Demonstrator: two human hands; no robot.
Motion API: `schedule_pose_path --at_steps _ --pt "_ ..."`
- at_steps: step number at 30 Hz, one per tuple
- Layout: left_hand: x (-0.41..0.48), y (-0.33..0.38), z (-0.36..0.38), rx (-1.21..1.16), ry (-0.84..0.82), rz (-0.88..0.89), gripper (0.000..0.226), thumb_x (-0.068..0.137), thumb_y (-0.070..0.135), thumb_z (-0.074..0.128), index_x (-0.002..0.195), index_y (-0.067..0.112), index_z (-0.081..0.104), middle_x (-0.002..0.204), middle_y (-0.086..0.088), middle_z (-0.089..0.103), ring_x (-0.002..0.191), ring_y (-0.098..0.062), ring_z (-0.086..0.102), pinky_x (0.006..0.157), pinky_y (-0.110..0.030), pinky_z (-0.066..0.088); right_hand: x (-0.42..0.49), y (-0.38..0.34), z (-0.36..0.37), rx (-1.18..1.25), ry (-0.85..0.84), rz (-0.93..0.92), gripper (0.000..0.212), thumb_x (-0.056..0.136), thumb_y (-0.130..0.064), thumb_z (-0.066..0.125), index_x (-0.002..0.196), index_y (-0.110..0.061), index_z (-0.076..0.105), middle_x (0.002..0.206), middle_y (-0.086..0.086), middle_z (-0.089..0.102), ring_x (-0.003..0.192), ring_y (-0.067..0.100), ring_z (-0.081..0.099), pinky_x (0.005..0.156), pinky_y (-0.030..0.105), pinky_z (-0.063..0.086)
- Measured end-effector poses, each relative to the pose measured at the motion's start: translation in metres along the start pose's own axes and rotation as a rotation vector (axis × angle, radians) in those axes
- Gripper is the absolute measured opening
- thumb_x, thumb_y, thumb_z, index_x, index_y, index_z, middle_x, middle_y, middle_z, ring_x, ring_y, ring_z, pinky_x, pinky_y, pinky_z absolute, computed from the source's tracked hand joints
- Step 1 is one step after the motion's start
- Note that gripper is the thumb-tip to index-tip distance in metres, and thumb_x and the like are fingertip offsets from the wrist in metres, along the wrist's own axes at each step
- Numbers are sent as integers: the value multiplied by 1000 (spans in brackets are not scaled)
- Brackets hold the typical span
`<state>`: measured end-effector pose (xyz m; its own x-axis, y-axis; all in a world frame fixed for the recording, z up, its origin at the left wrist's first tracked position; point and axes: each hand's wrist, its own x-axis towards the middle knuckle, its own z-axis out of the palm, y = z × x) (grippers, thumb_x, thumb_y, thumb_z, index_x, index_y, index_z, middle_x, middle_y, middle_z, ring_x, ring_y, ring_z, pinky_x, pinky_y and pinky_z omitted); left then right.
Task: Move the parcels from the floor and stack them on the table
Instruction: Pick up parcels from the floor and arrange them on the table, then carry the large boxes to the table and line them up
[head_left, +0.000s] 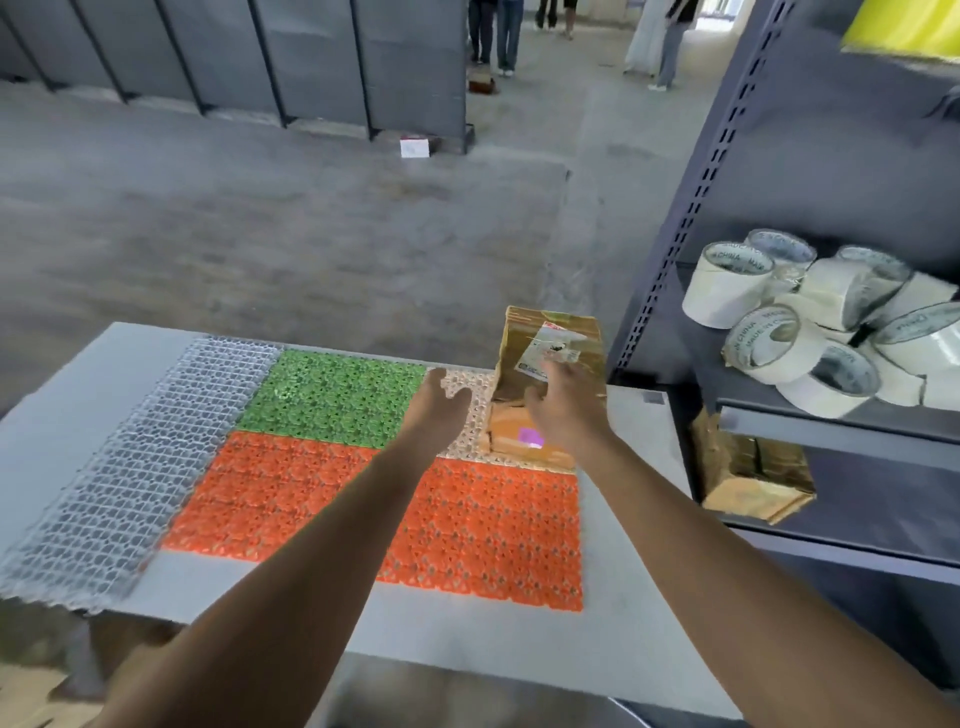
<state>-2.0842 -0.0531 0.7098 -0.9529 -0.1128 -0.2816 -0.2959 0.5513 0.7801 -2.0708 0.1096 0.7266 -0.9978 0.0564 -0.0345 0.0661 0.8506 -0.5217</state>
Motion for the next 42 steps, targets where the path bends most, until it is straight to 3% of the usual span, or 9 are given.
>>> schedule_pose_path --at_steps 4,9,16,22,27,30,33,37,42 --pt "-20 -23 -44 38 79 19 58 94 29 51 147 15 31 140 -15 47 113 -34 56 95 -42 47 -11 -51 23 79 -66 -89 49 101 -30 44 146 -11 36 145 15 39 125 31 48 98 40 43" --pt "-45 -79 -122 30 231 5 57 95 24 51 146 8 30 144 -19 42 131 -33 41 105 -37 34 -34 -137 71 147 -107 -218 48 99 -27 48 144 -11 41 141 16 46 125 28 50 100 34 39" --pt "-84 -198 -250 -21 398 -29 52 94 19 53 142 7 37 138 -21 48 125 -34 48 101 -36 37 -91 -283 179 206 -209 -319 43 97 -23 53 138 -9 48 131 19 56 119 31 55 96 32 40" --pt "-114 -304 -363 -88 437 -135 49 97 28 50 141 15 35 145 -14 42 123 -31 50 103 -43 44 -139 -399 270 257 -358 -334 44 97 -23 52 138 -9 47 133 17 55 121 31 54 97 34 42" --pt "-126 -372 -439 -138 518 -225 49 97 26 47 142 13 34 144 -13 43 120 -28 52 93 -32 44 -157 -480 330 279 -489 -358 44 99 -30 49 141 -17 43 140 9 49 122 25 53 94 30 40" --pt "-119 -407 -479 -164 570 -279 48 95 24 48 140 13 38 140 -11 47 123 -28 49 99 -37 43 -154 -526 367 278 -562 -370 45 100 -33 46 143 -20 38 145 6 45 126 23 50 90 27 37" --pt "-102 -440 -513 -200 612 -315 42 93 20 49 133 10 43 128 -5 54 115 -26 52 94 -39 45 -137 -568 407 264 -614 -406 46 101 -32 45 144 -20 36 145 7 44 127 23 48 91 26 37" --pt "-63 -484 -558 -193 667 -378 37 95 21 49 128 5 45 124 -16 58 109 -33 55 92 -44 46 -100 -618 465 261 -680 -446 44 101 -30 44 143 -18 38 144 8 46 127 23 48 91 27 38" --pt "-1 -544 -608 -311 695 -518 47 92 28 54 132 6 44 127 -16 56 114 -32 54 96 -42 46 -47 -676 537 215 -778 -495 44 99 -27 45 142 -16 41 141 7 49 125 21 50 92 26 39"
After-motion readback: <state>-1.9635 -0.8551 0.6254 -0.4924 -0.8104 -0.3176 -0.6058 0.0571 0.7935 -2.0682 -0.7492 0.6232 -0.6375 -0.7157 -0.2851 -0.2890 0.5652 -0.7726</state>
